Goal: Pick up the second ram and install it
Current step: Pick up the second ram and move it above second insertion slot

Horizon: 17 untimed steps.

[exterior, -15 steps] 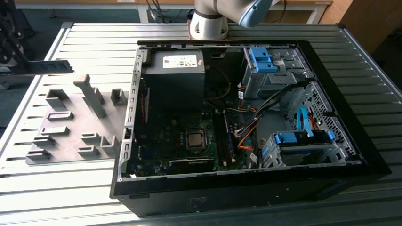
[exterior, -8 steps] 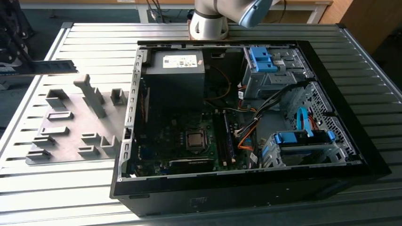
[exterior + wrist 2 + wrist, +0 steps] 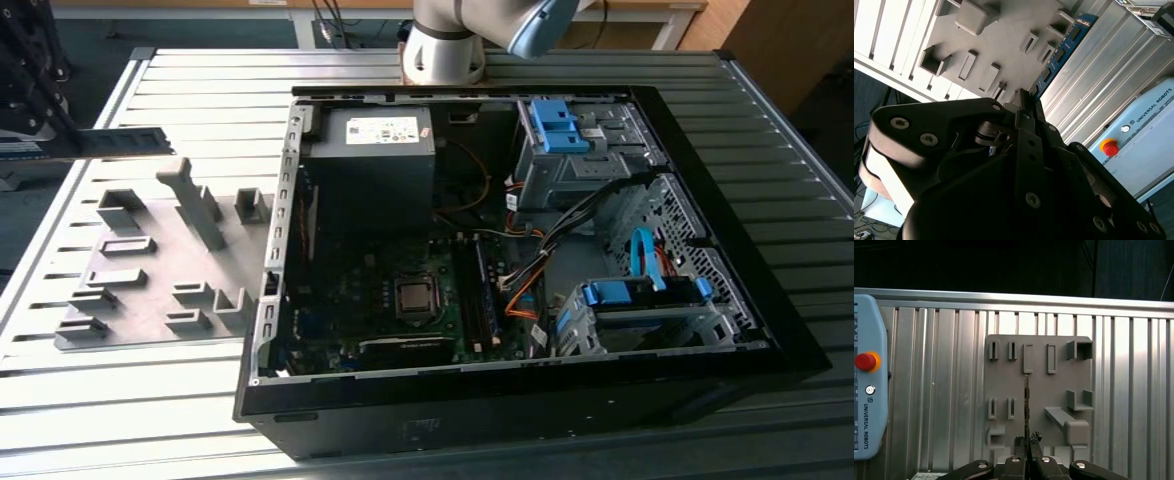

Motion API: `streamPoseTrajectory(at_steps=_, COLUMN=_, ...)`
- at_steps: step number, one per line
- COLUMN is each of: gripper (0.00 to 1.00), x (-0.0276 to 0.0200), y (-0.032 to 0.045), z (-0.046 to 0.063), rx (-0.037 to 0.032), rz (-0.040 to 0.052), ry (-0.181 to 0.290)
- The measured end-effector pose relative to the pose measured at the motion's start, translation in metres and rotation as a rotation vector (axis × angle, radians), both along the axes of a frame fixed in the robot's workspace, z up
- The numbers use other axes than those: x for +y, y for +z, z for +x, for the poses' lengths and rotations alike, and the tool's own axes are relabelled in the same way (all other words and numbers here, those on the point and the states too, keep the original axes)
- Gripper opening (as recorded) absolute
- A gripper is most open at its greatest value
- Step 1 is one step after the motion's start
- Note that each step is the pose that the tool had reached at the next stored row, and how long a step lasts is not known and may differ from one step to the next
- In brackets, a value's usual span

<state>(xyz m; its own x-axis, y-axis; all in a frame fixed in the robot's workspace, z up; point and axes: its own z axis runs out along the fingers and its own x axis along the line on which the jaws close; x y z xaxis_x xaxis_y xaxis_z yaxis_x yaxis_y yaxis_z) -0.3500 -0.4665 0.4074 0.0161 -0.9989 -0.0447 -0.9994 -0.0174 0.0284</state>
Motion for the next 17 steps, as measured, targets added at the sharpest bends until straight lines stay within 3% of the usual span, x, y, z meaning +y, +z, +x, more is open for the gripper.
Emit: streamPoseTrajectory(at_steps=17, gripper=0.14, x=0.0000, y=0.0000, z=0.011, rx=0.0001, rz=0.0000, ry=0.000)
